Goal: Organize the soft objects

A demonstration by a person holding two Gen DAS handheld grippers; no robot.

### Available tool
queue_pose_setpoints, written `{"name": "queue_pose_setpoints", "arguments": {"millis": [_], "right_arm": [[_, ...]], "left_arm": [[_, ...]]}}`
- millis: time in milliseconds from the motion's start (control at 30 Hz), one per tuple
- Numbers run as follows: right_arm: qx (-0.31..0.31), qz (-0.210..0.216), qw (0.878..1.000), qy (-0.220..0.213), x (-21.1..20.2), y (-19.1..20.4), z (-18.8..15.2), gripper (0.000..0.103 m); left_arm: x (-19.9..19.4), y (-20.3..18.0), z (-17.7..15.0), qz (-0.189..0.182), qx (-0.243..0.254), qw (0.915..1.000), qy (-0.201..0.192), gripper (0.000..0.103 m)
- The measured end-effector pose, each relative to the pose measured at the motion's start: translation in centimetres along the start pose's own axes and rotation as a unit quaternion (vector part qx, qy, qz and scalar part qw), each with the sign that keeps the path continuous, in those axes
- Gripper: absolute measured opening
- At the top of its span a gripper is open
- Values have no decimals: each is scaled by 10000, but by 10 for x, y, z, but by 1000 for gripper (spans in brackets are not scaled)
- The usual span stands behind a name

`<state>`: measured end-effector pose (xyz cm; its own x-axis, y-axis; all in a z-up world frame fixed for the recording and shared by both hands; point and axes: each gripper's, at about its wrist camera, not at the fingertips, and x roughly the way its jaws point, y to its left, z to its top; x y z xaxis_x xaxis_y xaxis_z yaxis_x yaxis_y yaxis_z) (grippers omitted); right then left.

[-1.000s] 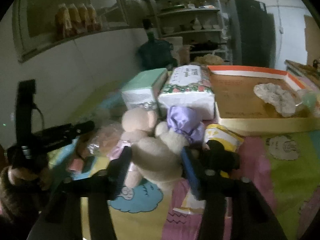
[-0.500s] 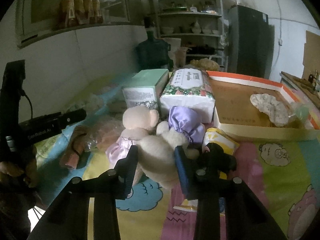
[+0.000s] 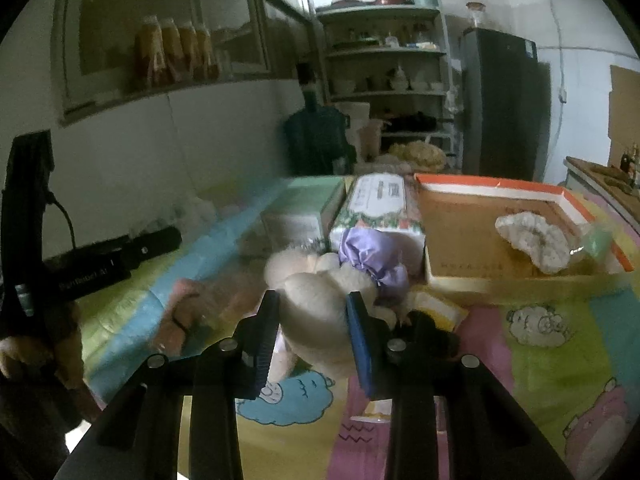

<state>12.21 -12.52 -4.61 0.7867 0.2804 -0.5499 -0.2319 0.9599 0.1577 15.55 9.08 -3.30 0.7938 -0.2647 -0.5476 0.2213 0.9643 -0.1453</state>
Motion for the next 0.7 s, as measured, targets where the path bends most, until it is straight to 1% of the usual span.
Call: {"name": "queue_pose_setpoints", "arguments": {"millis": [100, 267, 367, 533, 700], "right_arm": [[42, 81, 9998, -154, -10, -1, 2, 35], [116, 203, 9991, -341, -24, -4, 8, 35], [98, 199, 9987, -463, -33, -6, 11, 35], [93, 174, 9980, -594, -45, -11, 14, 35], [95, 133, 9974, -699, -54, -19, 16, 35]], "left_arm": [[-10, -10, 2, 74, 42, 9999, -138, 48], [-21, -26, 7, 96, 22, 9995, -302, 48], [-25, -35, 9, 162, 17, 9991, -384, 48], [-27, -49, 12, 146, -87, 9988, -461, 48], [-26, -64, 16, 251, -97, 9983, -510, 48]]}}
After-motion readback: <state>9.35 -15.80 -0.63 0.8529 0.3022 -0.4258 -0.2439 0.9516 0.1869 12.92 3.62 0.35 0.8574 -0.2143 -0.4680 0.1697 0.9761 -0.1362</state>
